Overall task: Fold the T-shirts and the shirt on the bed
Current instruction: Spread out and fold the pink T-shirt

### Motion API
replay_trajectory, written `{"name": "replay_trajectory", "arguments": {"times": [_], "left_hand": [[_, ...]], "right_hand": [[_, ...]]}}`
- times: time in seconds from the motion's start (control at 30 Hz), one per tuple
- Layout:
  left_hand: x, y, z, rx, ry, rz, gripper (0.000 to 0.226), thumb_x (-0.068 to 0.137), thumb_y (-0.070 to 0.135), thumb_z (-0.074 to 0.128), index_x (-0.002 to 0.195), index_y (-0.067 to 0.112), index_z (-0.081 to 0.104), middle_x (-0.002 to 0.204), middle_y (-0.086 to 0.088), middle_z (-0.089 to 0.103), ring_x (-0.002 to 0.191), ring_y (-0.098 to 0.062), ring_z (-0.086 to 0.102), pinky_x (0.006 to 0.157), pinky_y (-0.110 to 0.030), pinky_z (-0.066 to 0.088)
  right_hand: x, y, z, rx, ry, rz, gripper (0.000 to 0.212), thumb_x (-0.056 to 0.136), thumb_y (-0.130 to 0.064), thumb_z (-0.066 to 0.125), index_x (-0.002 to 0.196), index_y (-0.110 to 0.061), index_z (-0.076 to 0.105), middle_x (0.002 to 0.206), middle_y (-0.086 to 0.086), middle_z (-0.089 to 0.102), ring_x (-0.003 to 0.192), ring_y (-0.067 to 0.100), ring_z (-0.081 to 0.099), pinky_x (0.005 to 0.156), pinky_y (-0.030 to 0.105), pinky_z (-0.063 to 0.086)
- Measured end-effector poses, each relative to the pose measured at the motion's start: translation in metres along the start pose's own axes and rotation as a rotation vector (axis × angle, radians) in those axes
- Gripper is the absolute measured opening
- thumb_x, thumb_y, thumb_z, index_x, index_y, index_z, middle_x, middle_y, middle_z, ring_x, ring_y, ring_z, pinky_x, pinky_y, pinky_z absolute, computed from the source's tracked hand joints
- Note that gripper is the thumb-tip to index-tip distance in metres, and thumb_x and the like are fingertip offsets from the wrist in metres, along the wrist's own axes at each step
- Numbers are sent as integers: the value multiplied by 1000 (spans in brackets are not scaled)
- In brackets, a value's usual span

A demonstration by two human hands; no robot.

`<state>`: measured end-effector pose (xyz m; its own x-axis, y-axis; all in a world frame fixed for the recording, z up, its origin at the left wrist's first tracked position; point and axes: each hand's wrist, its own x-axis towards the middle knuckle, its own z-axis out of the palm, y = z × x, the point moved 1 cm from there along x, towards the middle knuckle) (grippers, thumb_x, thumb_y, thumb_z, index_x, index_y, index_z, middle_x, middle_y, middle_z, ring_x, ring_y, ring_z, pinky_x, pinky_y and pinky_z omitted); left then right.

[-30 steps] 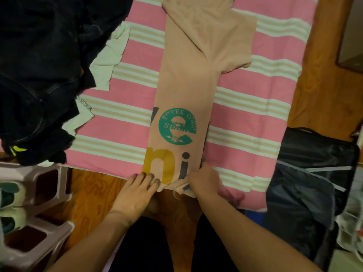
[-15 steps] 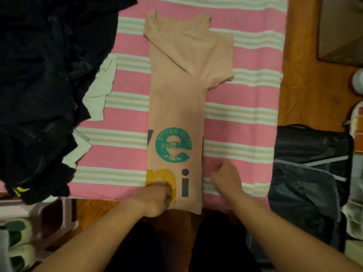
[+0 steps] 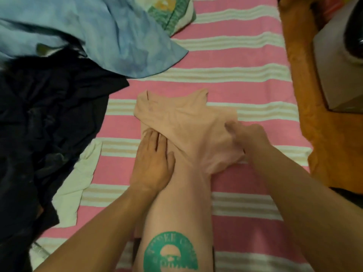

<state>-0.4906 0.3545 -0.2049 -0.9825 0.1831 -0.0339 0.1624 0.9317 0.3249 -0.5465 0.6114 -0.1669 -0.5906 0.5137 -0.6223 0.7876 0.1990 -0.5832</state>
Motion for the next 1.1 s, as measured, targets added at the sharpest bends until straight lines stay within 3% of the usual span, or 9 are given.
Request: {"name": "replay_trajectory", "arguments": {"times": [0.1, 0.17, 0.27, 0.4, 0.57, 0.7, 0.77, 0.9, 1.1], "left_hand": [[20, -9, 2, 44, -65, 22, 68, 102, 38, 37, 161, 9, 17, 167, -15, 19, 155, -29, 14, 126, -45, 14], [31, -12, 0, 54, -110, -43, 67, 105, 46, 28, 162, 14, 12, 169, -14, 10, 156, -28, 6, 127, -45, 11], [48, -17, -1, 67, -207, -134, 71, 104, 59, 18, 163, 28, -6, 170, -6, -15, 156, -21, -14, 127, -43, 0], [65, -21, -2, 102, -270, -126, 68, 99, 66, 6, 158, 40, -15, 167, -1, -25, 153, -22, -25, 125, -47, -8], [114, -27, -20, 196, -304, -118, 59, 104, 57, 13, 160, 45, -2, 171, 2, -8, 156, -33, -7, 124, -57, 2], [148, -31, -33, 381, -461, -139, 62, 101, 64, 10, 158, 47, -9, 170, 1, -14, 155, -37, -14, 122, -60, -6], [151, -17, -35, 476, -389, -136, 63, 102, 60, 10, 160, 42, -7, 169, -3, -16, 153, -40, -21, 120, -62, -13], [99, 45, -20, 191, -98, 27, 62, 105, 46, 24, 163, 30, 8, 170, -8, -8, 155, -36, -14, 124, -53, -10], [49, 58, 29, 162, -272, 1, 62, 103, 62, 9, 159, 43, -8, 169, -3, -17, 155, -32, -18, 124, -51, -11]], "right_hand": [[-12, 0, 1, 166, -271, 52, 49, 77, -42, 82, 111, -7, 70, 99, 11, 74, 80, 26, 69, 62, 35, 59], [-25, 6, -6, 182, -111, -63, 22, 91, -32, 72, 100, -12, 69, 88, 8, 71, 77, 27, 66, 55, 30, 52], [-55, 39, -23, 119, 274, -203, 17, 99, -30, 61, 100, -14, 63, 83, -2, 58, 83, 27, 55, 69, 32, 36], [-57, 72, -13, 158, 200, -133, 22, 95, -37, 67, 86, -17, 65, 82, -6, 68, 83, 24, 65, 70, 36, 45], [-43, 70, -24, 230, 69, -128, 7, 93, -23, 68, 88, -26, 72, 85, -5, 74, 86, 20, 70, 79, 44, 57], [-54, 73, -28, 268, -71, -161, 14, 93, -22, 69, 105, -28, 74, 93, -10, 77, 88, 13, 72, 78, 38, 58], [-56, 72, -30, 279, -132, -168, 20, 93, -21, 69, 112, -29, 71, 99, -9, 77, 93, 14, 72, 80, 38, 58], [-59, 69, -36, 299, -226, -176, 37, 91, -12, 71, 120, -34, 65, 107, -11, 75, 96, 9, 72, 78, 33, 58], [-63, 60, -35, 337, -352, -193, 49, 93, 1, 62, 121, -40, 59, 108, -12, 75, 96, 9, 73, 70, 30, 59]]}}
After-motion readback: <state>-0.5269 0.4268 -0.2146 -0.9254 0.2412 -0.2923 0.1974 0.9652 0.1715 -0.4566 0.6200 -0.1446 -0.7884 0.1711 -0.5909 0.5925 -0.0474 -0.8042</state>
